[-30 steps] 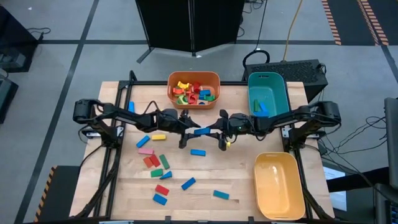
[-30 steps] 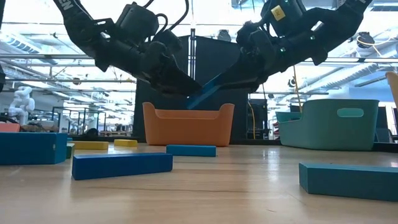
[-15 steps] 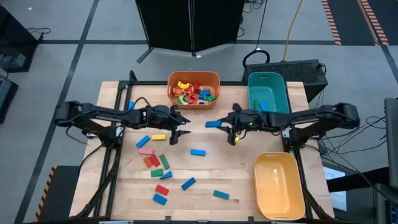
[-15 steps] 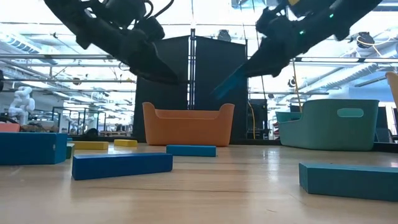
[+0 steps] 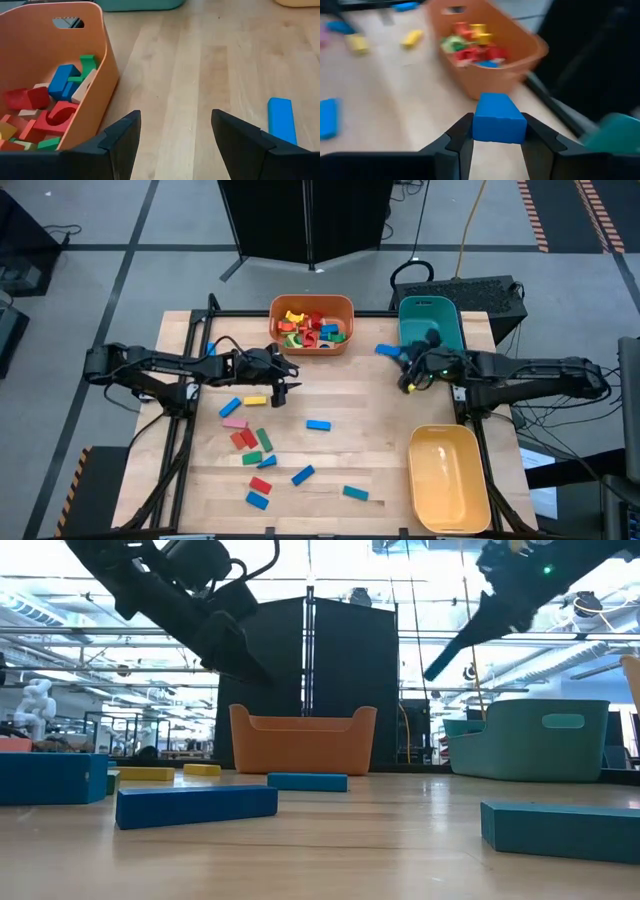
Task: Sort blocks by size
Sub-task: Put the blue rectangular block into the green bin
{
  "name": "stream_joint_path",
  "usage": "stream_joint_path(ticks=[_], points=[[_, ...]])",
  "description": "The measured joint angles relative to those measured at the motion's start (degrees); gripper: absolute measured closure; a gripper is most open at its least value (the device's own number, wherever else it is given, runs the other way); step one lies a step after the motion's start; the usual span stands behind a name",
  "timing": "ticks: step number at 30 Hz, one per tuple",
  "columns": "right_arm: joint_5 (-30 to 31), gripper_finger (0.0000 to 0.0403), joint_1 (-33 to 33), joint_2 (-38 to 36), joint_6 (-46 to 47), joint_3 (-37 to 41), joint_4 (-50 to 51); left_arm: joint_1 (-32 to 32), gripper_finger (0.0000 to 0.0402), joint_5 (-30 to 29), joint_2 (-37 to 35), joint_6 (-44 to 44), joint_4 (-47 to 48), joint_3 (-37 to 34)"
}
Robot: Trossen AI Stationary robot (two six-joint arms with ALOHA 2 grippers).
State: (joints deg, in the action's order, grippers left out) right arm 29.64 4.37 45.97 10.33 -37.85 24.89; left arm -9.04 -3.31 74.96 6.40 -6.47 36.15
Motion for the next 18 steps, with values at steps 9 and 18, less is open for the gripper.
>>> stream_joint_path(ticks=[9,18], points=[[7.6,0.0282,6.5,-3.0,12.2,0.0,15.9,0.0,0.0157,-3.9,0.0,-2.0,1.6,0.0],[7.6,0.027,12.3,-0.4,19.2,0.0,24.3,-1.5,0.0157,-17.9,0.0,-8.4,12.3,0.0]])
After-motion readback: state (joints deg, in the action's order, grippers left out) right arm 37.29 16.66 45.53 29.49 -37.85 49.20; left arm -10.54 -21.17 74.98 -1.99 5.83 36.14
